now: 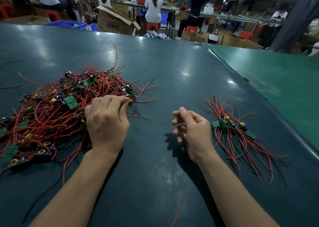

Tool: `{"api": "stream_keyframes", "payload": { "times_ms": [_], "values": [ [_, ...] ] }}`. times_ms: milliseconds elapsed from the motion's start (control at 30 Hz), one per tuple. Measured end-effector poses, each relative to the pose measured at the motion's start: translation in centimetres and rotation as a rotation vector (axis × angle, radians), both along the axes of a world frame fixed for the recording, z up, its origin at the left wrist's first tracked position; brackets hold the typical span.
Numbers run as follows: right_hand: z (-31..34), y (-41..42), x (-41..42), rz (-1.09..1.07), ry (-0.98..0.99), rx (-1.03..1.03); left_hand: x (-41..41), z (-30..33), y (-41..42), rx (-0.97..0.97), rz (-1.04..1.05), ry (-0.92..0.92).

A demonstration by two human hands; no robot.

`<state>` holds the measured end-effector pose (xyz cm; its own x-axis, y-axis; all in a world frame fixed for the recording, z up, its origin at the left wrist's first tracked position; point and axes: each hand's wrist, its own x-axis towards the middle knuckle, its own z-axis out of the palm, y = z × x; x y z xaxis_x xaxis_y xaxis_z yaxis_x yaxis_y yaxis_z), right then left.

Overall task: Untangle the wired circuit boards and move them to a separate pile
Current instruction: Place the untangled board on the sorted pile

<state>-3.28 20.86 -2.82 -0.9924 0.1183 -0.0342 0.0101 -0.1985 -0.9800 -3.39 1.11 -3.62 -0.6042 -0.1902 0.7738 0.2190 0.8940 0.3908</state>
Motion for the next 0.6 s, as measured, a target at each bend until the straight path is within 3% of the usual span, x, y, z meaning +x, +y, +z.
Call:
{"api": "stream_keyframes", "payload": {
  "times_ms": [100,200,300,467,533,600],
  "values": [
    [0.0,-0.7,0.3,0.218,-0.014,0.046,0.4,0.0,1.1,-0.084,-0.344,0.169],
    [0.2,-0.6,0.4,0.346,-0.091,-0.017,0.8,-0.2,2.5,-0.132,-0.592,0.163],
    [0.3,-0.1,0.4,0.400,-0.076,-0.134,0.6,-0.3,2.7,-0.139,-0.598,0.155],
    [0.6,0.2,-0.1,0.282,-0.037,-0.318,1.1,0.3,2.5,-0.047,-0.324,0.319],
    [0.5,0.3,-0.2,0.252,-0.019,-0.342,1.2,0.1,2.6,-0.007,-0.411,0.280],
    [0.3,0.1,-0.2,0.238,-0.010,-0.318,1.1,-0.3,2.9,0.056,-0.553,0.088]
  ]
}}
